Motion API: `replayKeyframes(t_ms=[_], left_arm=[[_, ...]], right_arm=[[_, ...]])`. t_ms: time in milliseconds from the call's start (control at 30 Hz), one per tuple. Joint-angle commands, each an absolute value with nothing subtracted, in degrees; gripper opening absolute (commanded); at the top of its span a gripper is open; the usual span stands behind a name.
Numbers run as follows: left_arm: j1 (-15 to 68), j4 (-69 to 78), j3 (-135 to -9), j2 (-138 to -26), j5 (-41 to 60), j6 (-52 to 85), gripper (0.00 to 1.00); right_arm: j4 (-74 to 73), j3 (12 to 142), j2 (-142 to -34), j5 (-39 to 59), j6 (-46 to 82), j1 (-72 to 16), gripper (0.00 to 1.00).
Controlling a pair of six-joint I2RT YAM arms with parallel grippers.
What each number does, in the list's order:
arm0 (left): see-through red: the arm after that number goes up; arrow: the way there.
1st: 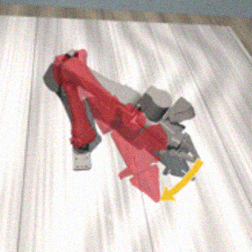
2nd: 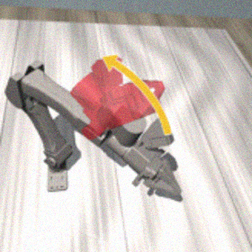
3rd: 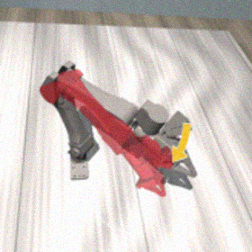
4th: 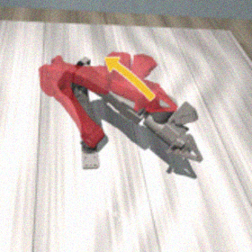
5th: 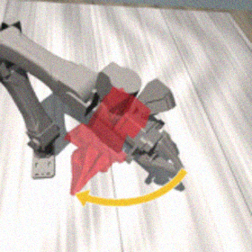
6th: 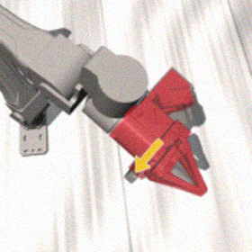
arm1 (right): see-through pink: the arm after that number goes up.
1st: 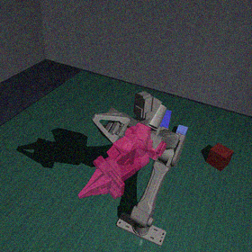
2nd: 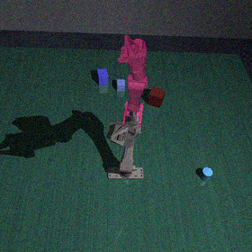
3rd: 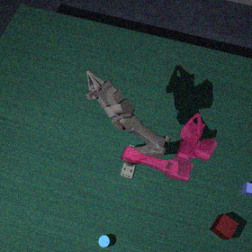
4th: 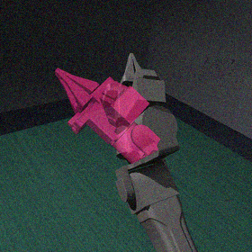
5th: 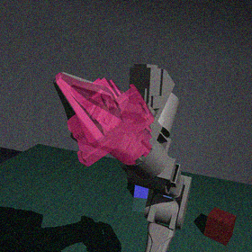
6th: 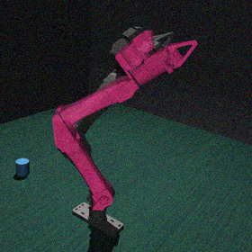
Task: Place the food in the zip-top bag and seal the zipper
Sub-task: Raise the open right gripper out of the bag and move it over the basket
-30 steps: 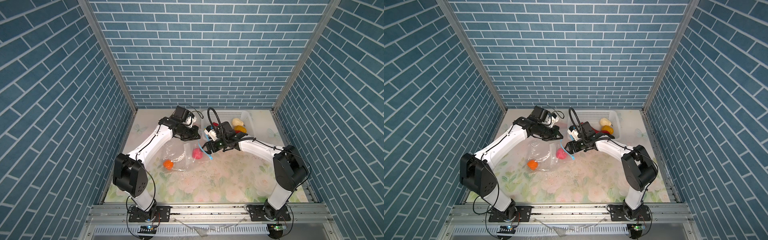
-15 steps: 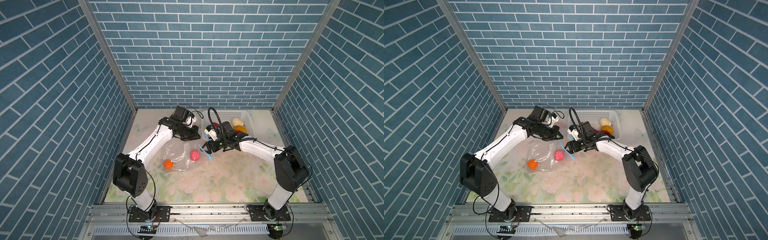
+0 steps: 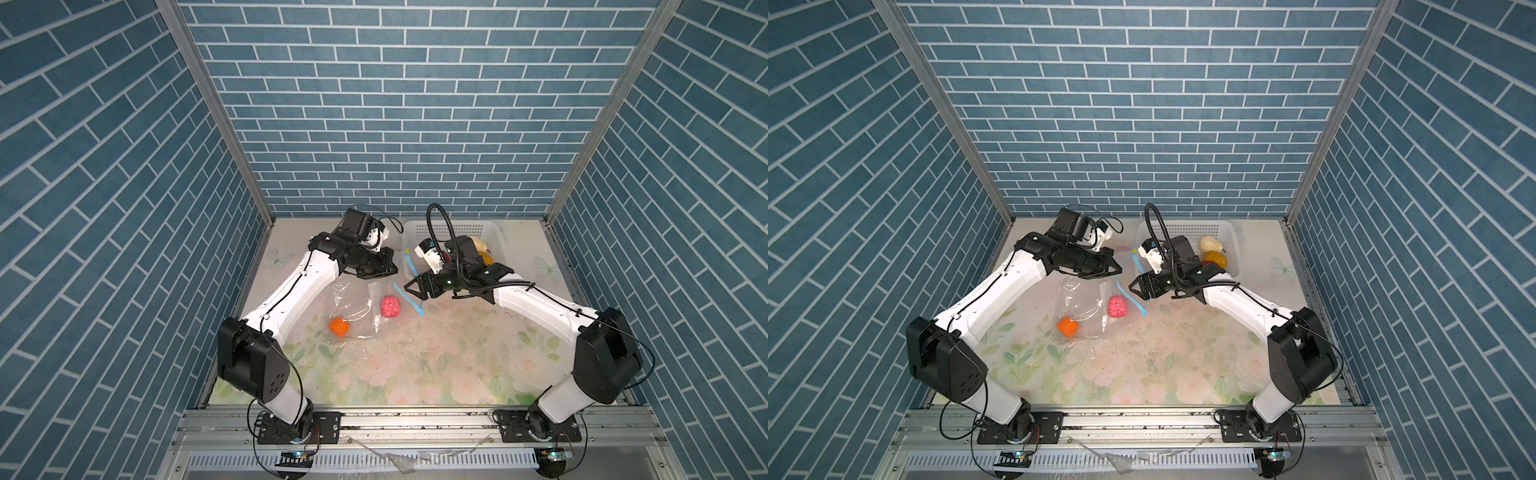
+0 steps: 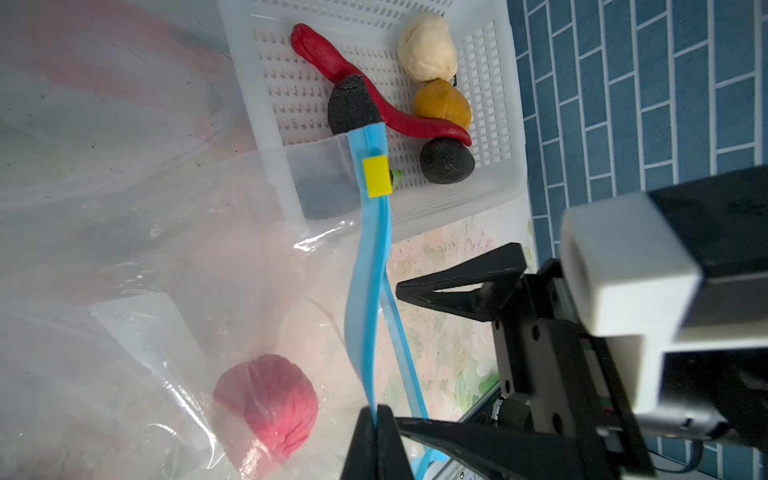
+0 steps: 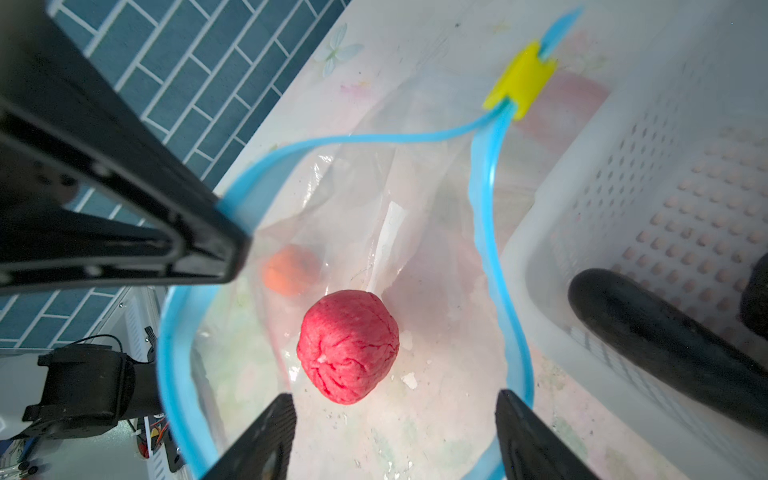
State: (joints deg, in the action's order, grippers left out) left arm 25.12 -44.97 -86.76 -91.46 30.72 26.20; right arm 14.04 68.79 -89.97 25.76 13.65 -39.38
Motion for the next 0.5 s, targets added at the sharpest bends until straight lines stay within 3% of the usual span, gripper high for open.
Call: replayKeyframes(t_ms=[0,467], left_arm=[[24.5,-45.9,-87.2,-90.5,30.4,26.0,0.00],[22.9,-47.3,-88.2,-86.0,30.4,28.0,0.00]], right_arm=[[13.2,67.6,-87.2,24.0,13.7,-39.8,0.76],[24.1,71.8,-83.9,16.1,13.0,-39.4,0.77]])
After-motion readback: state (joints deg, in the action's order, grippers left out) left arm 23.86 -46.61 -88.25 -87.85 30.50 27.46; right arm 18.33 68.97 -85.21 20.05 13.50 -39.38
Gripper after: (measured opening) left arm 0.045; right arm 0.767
